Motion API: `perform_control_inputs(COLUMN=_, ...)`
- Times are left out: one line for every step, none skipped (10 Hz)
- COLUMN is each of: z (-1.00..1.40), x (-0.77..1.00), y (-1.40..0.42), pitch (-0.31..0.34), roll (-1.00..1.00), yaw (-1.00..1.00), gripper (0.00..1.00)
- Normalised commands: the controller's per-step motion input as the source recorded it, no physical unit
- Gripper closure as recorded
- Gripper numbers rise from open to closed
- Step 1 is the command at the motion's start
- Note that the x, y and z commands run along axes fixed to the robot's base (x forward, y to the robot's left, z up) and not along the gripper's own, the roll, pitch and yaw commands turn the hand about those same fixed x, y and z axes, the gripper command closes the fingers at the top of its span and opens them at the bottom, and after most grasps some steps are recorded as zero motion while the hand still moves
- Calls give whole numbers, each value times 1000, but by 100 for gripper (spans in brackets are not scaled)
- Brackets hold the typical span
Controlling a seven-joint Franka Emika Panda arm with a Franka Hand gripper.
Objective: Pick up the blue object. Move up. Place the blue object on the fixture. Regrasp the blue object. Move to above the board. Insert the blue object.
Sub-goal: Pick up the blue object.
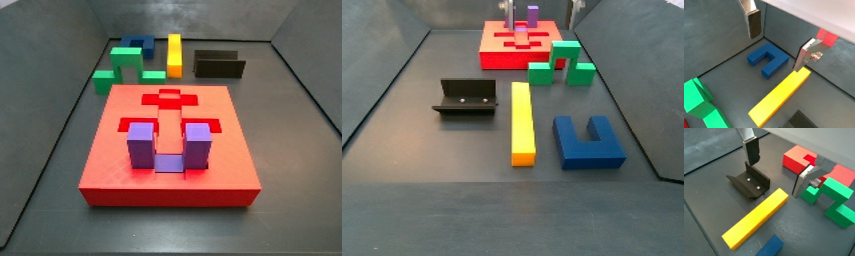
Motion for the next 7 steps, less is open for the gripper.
perform_control_inputs(z=-334, x=97, y=77, pitch=0, roll=114, yaw=0, gripper=0)
perform_control_inputs(z=-486, x=86, y=377, pitch=0, roll=190, yaw=-154, gripper=0)
perform_control_inputs(z=-540, x=114, y=480, pitch=0, roll=186, yaw=-166, gripper=0)
perform_control_inputs(z=-663, x=140, y=400, pitch=0, roll=159, yaw=-49, gripper=0)
perform_control_inputs(z=-829, x=109, y=340, pitch=-76, roll=0, yaw=0, gripper=0)
perform_control_inputs(z=-831, x=66, y=251, pitch=-121, roll=0, yaw=26, gripper=0)
perform_control_inputs(z=-691, x=0, y=126, pitch=-127, roll=-26, yaw=0, gripper=0)
